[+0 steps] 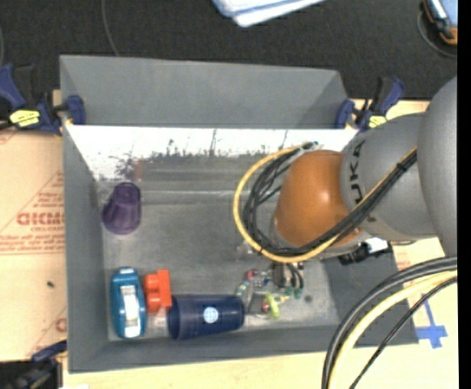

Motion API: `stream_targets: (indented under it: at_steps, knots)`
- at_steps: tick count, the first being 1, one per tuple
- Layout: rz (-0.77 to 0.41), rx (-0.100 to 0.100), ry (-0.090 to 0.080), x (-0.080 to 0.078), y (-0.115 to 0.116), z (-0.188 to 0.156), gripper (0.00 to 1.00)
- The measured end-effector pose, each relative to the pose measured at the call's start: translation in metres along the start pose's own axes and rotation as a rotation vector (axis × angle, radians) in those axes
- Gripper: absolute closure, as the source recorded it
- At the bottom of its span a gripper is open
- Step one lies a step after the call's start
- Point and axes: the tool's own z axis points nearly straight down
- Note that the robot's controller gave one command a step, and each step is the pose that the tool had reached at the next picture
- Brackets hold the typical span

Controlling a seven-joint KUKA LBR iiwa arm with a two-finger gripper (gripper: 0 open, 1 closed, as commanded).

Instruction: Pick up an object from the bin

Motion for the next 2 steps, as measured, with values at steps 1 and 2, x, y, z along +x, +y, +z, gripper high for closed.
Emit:
stream_targets:
  at_steps: [1,2]
  knots:
    - [0.112,-0.001,0.000,0.014,-0.037,0.022,0.00]
    - [0.001,0.000,-0.003,-0.004,-0.043,0.022,1.00]
